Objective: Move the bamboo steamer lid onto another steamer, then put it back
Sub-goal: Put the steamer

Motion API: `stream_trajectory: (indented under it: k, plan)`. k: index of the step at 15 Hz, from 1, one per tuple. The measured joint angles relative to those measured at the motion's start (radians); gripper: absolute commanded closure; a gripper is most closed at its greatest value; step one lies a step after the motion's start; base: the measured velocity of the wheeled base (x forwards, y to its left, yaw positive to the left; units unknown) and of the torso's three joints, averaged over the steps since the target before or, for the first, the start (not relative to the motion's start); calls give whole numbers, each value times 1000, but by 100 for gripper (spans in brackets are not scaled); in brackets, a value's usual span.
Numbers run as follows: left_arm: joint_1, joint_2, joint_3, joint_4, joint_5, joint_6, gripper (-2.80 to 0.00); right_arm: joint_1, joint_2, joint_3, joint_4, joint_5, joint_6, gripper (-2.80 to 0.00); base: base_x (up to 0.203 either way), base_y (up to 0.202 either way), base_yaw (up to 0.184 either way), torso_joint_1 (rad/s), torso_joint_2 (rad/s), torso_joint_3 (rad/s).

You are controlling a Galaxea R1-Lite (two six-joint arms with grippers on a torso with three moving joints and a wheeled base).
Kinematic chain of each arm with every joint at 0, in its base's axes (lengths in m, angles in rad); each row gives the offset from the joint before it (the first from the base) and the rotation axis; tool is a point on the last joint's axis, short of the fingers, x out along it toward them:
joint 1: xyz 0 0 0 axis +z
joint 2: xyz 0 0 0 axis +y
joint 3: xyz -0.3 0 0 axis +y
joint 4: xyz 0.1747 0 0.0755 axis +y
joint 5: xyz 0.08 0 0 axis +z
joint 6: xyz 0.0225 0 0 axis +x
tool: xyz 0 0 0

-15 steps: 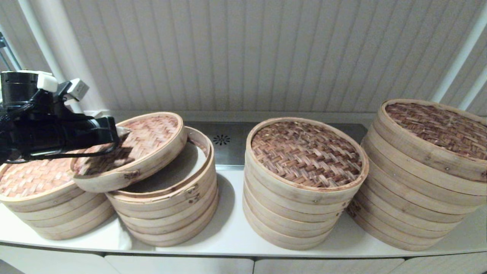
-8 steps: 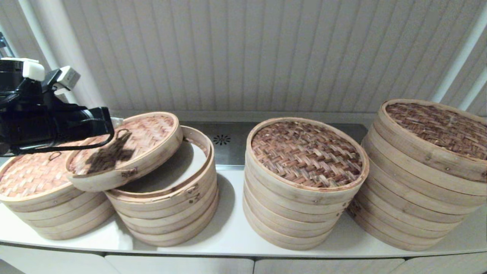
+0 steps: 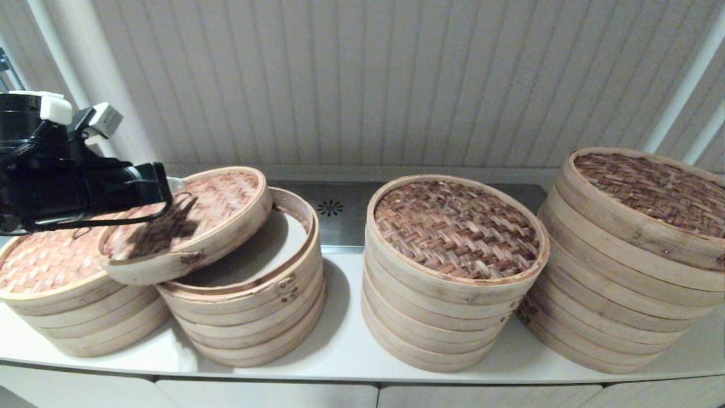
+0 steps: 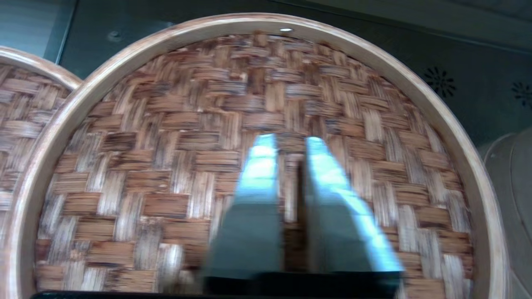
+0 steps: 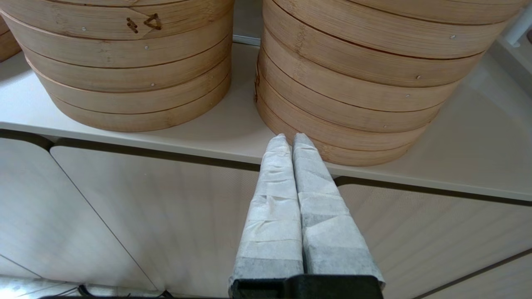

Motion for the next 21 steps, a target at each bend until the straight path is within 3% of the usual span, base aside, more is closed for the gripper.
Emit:
stream_trajectory:
  k: [9,13,18,19,21]
  plan:
    - [15,26,8,-4,-10,-26,-280,0,0,2,-2,-1,0,0,0,0,0,0,0,0]
    - [15,30,15,-4,-67,-71,-280,0,0,2,-2,0,0,0,0,0,0,0,0,0]
    - [15,43,14,-7,-71,-81,-280,0,0,2,-1,1,0,0,0,0,0,0,0,0]
    - [15,45,12,-7,-70,-80,0,0,0,2,-1,1,0,0,0,0,0,0,0,0]
    - [16,46,10,-5,-67,-81,0,0,0,2,-1,1,0,0,0,0,0,0,0,0]
